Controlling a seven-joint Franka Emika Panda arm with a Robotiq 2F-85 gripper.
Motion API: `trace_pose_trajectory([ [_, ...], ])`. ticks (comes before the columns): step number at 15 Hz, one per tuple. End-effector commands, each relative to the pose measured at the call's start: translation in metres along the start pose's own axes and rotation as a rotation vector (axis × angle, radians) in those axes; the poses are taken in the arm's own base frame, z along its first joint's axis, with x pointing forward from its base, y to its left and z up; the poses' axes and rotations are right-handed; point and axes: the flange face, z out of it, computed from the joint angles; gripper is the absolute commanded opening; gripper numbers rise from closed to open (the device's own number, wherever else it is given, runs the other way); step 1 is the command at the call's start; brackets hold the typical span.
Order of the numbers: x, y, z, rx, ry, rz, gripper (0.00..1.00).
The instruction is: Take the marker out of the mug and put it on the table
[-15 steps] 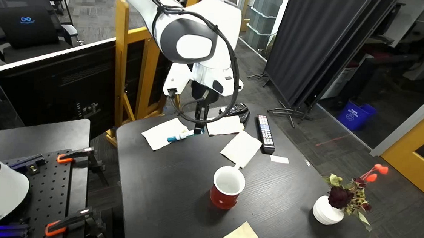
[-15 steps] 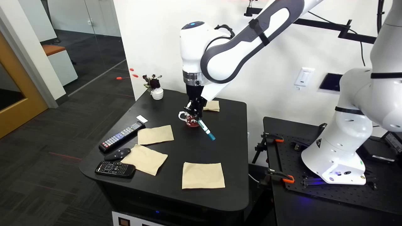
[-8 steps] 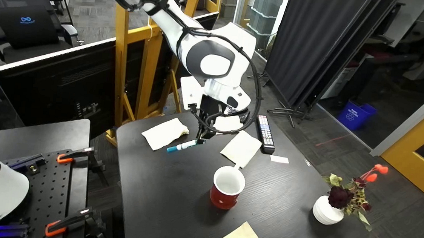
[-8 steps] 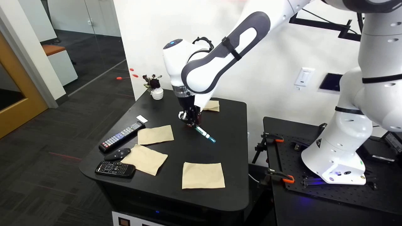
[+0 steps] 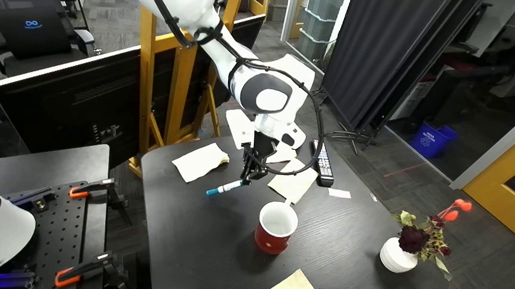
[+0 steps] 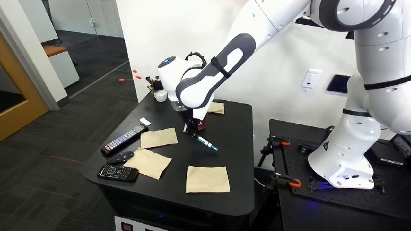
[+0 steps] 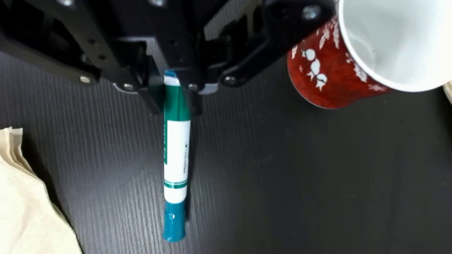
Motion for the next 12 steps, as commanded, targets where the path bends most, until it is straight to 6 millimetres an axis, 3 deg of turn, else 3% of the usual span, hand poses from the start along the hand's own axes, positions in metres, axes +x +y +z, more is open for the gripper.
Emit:
trace_pose_trajectory([
  [1,0.0114,-0.0029,0.0021,-0.019,-0.011,-0.026,0.05],
  [3,0.0138,-0.0035,0.0038,-0.031,-0.001,-0.022,0.47],
  [10,0.0157,-0.0017,-0.0025,-0.039,0.012,-0.03,0.98],
  [12,0.0159,-0.0016,-0.0035,-0.042,0.014,-0.032,1.0],
])
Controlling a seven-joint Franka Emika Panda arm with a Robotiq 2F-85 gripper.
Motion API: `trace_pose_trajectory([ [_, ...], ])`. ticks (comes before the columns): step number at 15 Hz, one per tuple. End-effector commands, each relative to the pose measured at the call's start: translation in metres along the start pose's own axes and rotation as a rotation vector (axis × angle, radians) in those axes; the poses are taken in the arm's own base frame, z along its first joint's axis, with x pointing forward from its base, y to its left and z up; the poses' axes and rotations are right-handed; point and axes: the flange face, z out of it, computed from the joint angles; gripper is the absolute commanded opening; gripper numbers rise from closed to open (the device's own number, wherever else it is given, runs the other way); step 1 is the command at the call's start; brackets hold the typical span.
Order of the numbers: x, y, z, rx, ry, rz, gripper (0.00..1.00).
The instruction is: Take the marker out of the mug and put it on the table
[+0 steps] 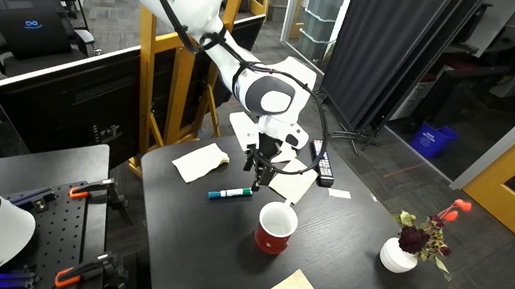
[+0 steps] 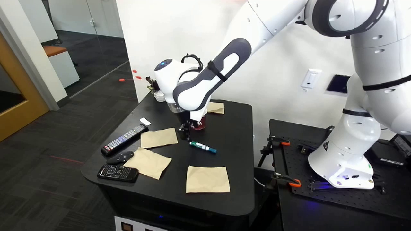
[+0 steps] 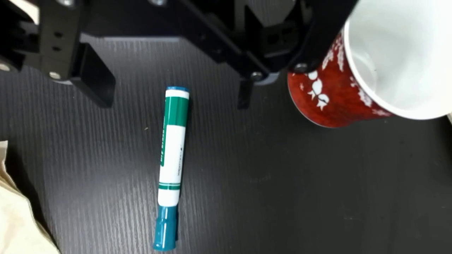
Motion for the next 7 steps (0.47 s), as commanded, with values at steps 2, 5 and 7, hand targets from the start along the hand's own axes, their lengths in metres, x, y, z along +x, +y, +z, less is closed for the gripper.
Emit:
trace_pose_trajectory([
  [2,0.0028,0.0018,-0.0065,-0.019,0.001,-0.015,1.0],
  [5,0.0017,0.0014,-0.0064,-0.023,0.001,-0.016,1.0],
  [7,0.0009,0.0004,-0.001,-0.007,0.002,-0.005,1.0],
])
